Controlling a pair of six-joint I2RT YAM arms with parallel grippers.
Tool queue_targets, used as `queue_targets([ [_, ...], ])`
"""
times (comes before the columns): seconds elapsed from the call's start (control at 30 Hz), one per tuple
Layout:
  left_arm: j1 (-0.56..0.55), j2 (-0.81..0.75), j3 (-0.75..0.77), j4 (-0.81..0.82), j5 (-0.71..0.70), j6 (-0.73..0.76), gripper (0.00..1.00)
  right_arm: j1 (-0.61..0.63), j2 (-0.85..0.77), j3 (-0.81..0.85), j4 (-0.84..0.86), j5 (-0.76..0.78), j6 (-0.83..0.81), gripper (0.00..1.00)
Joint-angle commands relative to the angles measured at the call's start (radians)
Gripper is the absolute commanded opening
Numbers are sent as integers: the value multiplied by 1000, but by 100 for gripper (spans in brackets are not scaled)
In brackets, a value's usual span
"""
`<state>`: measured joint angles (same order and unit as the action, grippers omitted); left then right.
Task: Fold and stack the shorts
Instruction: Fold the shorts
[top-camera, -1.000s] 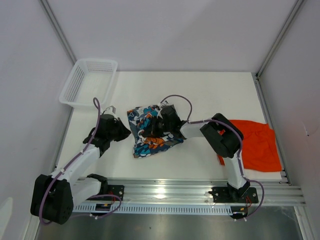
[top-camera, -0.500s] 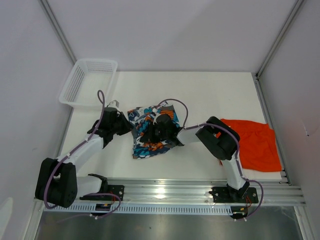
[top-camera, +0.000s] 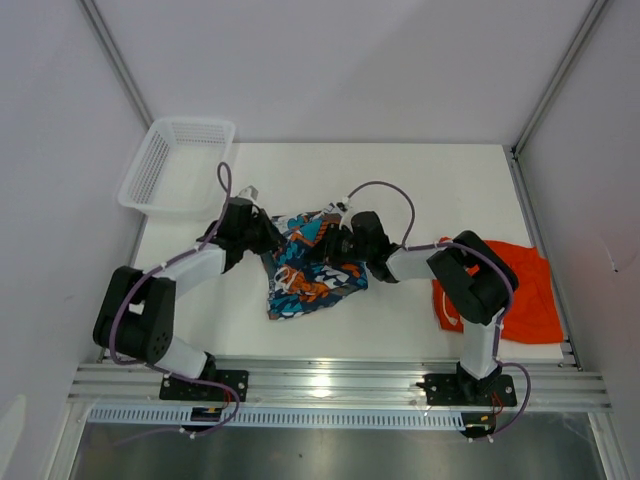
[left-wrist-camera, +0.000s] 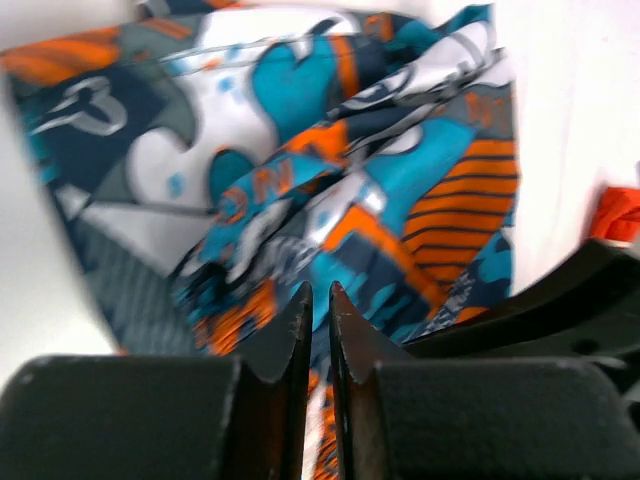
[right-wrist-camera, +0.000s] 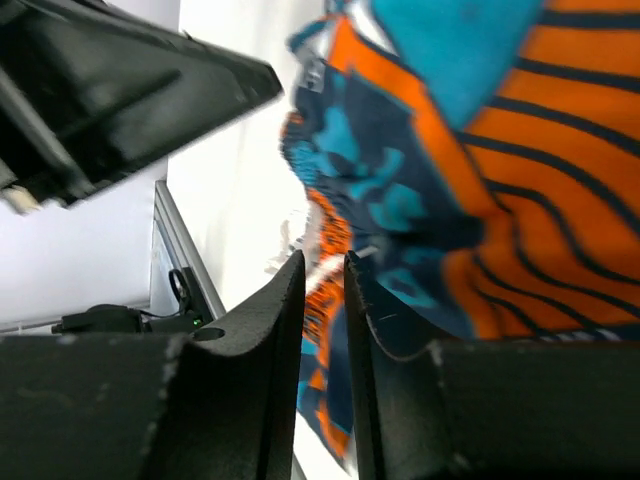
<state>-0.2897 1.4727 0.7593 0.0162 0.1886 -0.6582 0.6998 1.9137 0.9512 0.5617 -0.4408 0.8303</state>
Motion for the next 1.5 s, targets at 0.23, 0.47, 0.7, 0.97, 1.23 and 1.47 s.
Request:
queue_targets([
  [0.23,-43,244,103,194,124,-72,13,-5,123,-254,401,-131,121,21],
  [0.47,-45,356,112,219,95,-64,12,7,199,-295,466,-95,83,19],
  [0.7,-49,374,231,99,29,-9,11,58,13,-221,166,2,-101,29],
  [0.97,-55,292,360,2,-3,42,16,-94,-245,53,-390,-29,-261,62],
  [1.23,-120,103,338,-156,-98,85,28,-316,-157,238,-654,-65,-372,81],
  [1.47,-187,-121,109,-130,-112,-6,62,-417,14,366,-704,-121,-477,88],
])
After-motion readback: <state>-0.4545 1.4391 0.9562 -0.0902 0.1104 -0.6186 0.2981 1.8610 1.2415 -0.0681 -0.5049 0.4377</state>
